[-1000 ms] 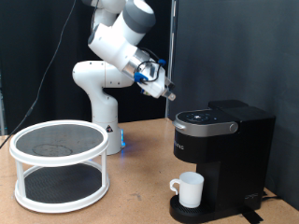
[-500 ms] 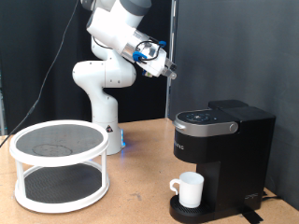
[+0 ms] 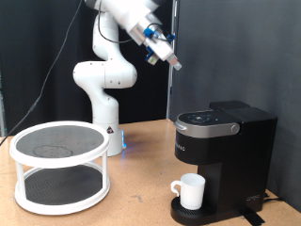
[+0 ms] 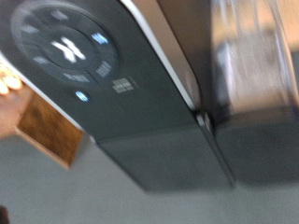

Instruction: Make a cup of coffee with the keurig machine

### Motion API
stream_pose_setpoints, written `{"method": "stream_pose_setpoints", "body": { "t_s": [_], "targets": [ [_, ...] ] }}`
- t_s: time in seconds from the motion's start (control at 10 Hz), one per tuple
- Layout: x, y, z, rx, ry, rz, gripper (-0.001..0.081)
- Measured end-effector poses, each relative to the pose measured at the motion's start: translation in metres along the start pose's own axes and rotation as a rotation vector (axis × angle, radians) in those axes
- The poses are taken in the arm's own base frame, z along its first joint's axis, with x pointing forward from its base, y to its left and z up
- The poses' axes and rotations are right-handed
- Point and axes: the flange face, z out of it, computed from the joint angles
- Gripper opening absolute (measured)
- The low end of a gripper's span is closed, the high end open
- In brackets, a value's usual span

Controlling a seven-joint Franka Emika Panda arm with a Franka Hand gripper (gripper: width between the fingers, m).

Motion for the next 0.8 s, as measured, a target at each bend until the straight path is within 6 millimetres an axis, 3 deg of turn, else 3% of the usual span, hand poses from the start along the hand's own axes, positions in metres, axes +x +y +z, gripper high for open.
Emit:
{"method": "stream_pose_setpoints", "body": {
  "t_s": [0.2,0.3,0.6,0.8],
  "targets": [
    [-0.023,0.004,-0.001,0.136,0.133,-0.145,0.0734],
    [-0.033,-0.004,0.004,0.153,0.196,-0.183,0.0734],
    [-0.033,0.0,0.006,0.123,0.157,-0.205,0.0734],
    [-0.044,0.005,0.009,0.122,0.172,-0.255,0.0734]
  ]
}}
